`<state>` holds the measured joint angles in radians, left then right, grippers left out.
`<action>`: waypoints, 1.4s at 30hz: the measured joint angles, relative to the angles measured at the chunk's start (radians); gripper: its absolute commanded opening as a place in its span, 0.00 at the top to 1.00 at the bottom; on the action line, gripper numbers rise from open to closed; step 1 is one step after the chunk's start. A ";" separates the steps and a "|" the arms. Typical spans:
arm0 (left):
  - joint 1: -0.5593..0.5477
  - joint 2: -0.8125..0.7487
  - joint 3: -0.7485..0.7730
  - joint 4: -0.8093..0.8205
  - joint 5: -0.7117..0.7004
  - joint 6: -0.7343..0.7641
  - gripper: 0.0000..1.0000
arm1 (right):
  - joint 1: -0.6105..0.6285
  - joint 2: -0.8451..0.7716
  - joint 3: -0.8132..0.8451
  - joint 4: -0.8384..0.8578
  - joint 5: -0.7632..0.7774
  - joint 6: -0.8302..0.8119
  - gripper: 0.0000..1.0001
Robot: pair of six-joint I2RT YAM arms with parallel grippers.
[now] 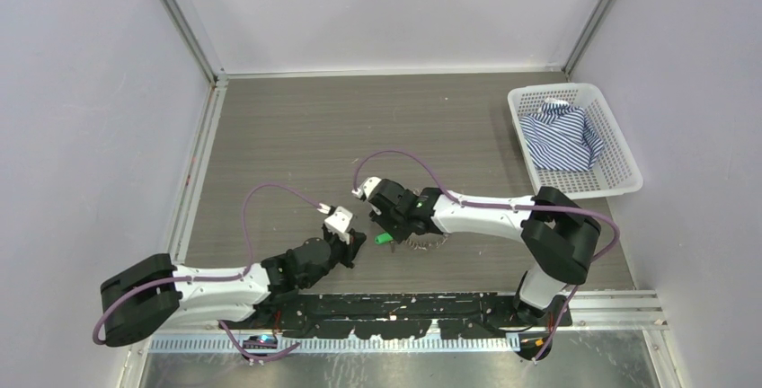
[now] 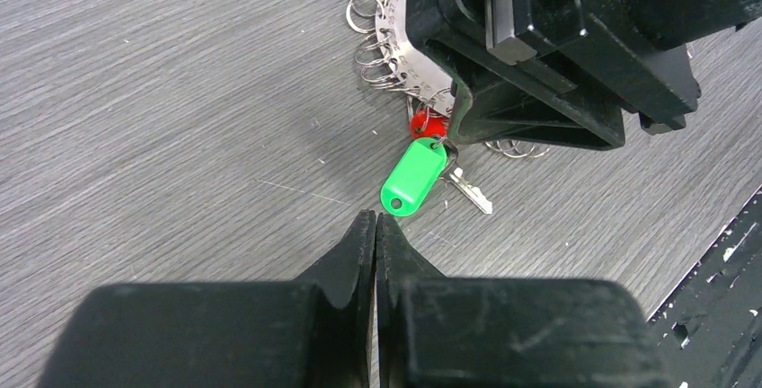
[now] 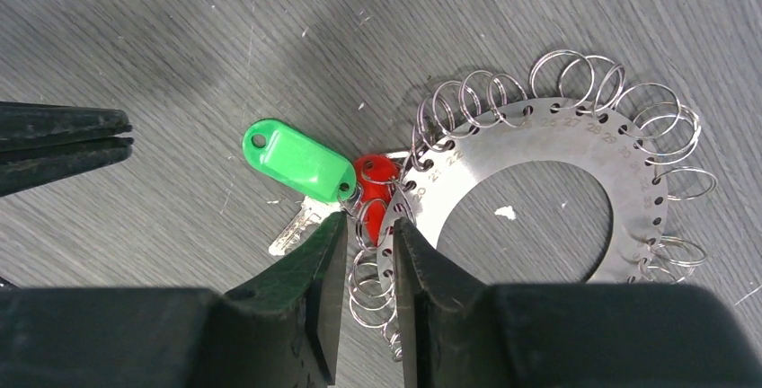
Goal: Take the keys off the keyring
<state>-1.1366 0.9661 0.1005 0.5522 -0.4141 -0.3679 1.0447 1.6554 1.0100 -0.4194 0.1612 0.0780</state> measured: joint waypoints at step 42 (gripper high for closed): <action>0.013 0.126 0.011 0.143 0.101 -0.017 0.87 | 0.000 -0.024 -0.027 -0.004 -0.004 -0.016 0.99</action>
<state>-1.1236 1.0916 0.1120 0.6952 -0.3130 -0.3847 1.0451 1.6310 0.9833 -0.4236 0.1570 0.0624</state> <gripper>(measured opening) 0.112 0.026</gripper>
